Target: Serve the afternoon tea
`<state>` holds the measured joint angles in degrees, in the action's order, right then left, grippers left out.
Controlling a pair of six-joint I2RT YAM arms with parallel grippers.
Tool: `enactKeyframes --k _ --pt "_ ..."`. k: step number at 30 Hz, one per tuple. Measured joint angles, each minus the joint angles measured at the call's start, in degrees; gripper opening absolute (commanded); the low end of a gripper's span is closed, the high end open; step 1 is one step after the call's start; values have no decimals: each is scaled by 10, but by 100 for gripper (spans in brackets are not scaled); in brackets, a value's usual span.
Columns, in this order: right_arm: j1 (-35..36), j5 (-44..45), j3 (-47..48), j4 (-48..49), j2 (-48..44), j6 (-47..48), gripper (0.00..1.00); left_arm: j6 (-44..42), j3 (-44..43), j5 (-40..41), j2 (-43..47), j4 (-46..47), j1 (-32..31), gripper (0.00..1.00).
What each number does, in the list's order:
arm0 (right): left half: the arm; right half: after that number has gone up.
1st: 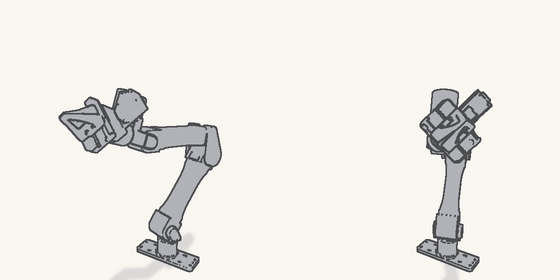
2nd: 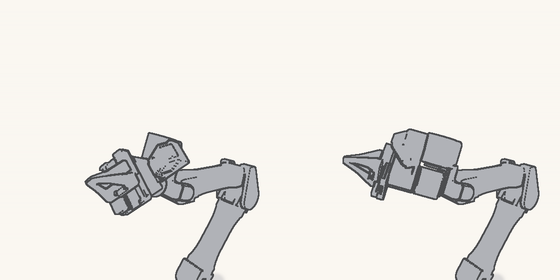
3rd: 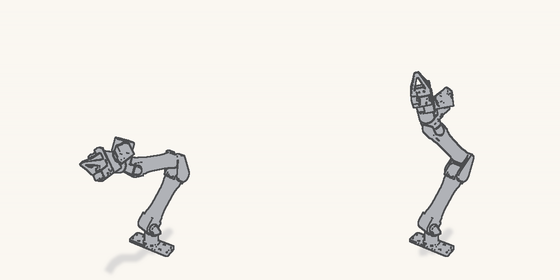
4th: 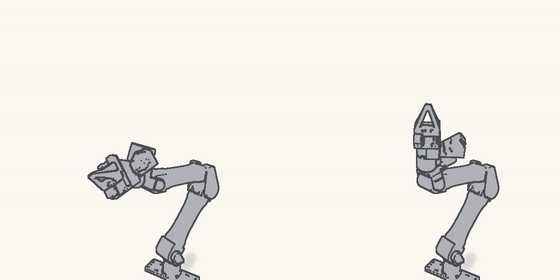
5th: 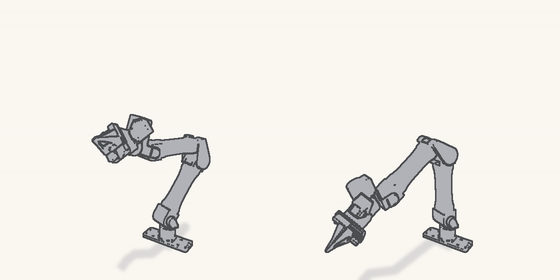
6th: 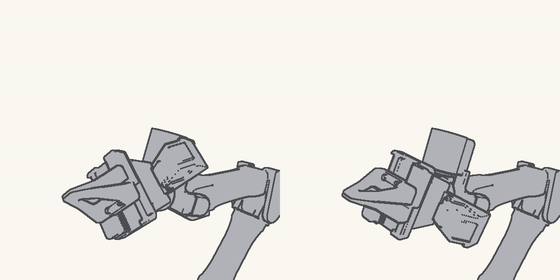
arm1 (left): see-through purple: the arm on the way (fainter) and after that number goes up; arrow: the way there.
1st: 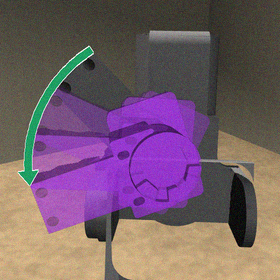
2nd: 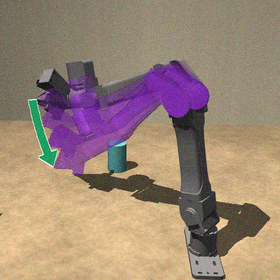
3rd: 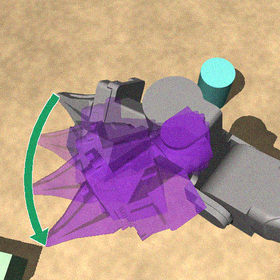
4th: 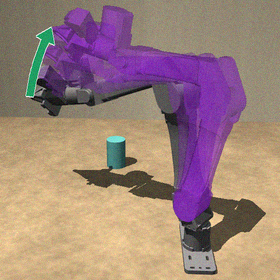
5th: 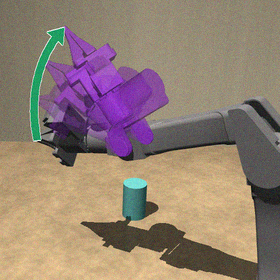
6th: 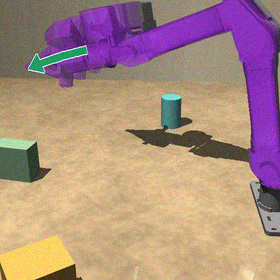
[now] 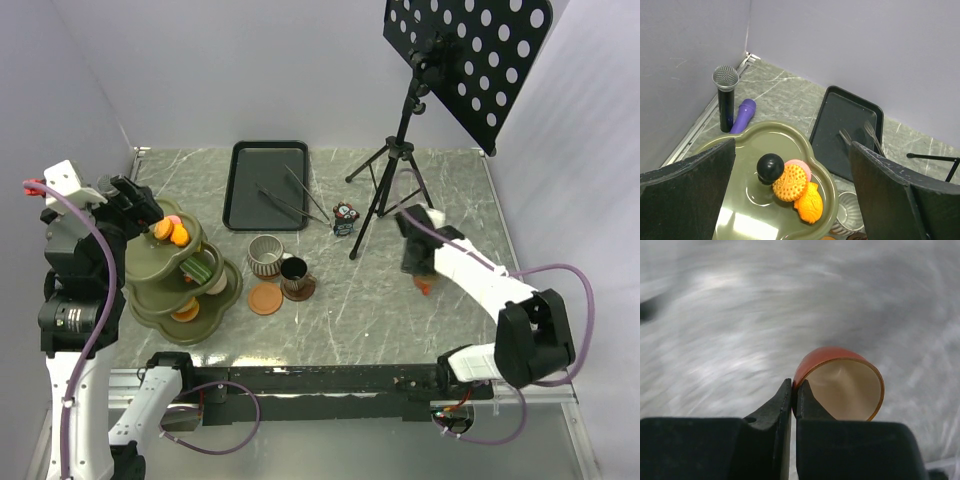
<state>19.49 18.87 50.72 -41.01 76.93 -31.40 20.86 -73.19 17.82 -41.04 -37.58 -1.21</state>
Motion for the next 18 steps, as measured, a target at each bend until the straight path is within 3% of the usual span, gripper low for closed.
enactKeyframes --k 4,9,18 --pt "112 -35 31 38 -30 83 0 0 0 -7 -9 1 0 100" --pt "203 -78 117 44 -37 172 0 0 0 -10 -10 1 0 100" --pt "355 -143 378 28 103 304 0 0 0 -15 -9 1 0 100"
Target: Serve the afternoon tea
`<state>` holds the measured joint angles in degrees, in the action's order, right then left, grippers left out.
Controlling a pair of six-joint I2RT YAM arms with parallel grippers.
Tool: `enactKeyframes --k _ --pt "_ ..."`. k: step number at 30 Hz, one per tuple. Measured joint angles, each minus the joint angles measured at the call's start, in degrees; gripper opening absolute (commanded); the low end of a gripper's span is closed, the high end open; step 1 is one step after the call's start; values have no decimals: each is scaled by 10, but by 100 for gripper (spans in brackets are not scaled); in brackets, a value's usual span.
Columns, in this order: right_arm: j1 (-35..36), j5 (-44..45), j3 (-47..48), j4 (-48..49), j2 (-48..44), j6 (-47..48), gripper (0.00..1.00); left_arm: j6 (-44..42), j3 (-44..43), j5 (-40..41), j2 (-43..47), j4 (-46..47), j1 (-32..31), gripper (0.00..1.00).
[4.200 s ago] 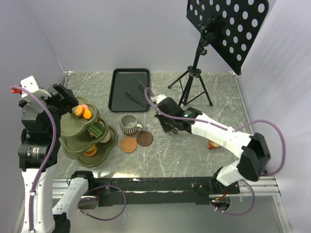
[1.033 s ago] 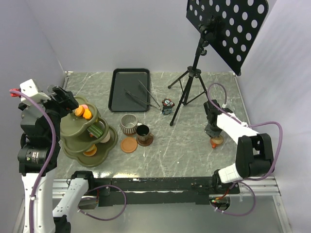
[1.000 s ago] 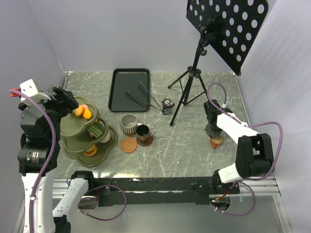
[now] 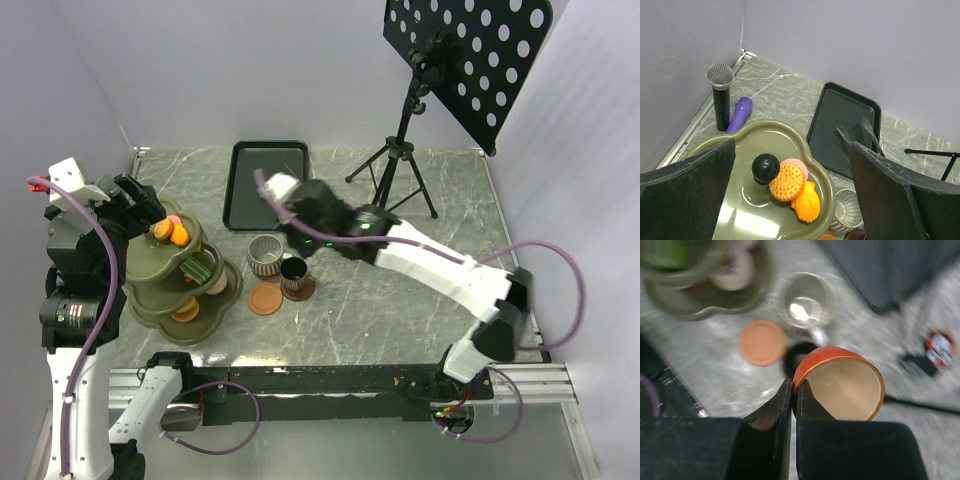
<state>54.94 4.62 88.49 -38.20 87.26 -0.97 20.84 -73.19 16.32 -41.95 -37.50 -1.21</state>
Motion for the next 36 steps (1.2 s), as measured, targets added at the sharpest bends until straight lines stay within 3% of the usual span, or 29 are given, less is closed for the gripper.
enactKeyframes --k 6,12,36 --pt "70 -52 151 -47 150 25 0 0 0 -2 2 -1 0 100" --pt "97 -63 204 -85 256 26 0 -1 0 -6 2 -1 0 100" --pt "102 -88 147 -44 326 35 0 -2 0 -25 1 -1 0 100"
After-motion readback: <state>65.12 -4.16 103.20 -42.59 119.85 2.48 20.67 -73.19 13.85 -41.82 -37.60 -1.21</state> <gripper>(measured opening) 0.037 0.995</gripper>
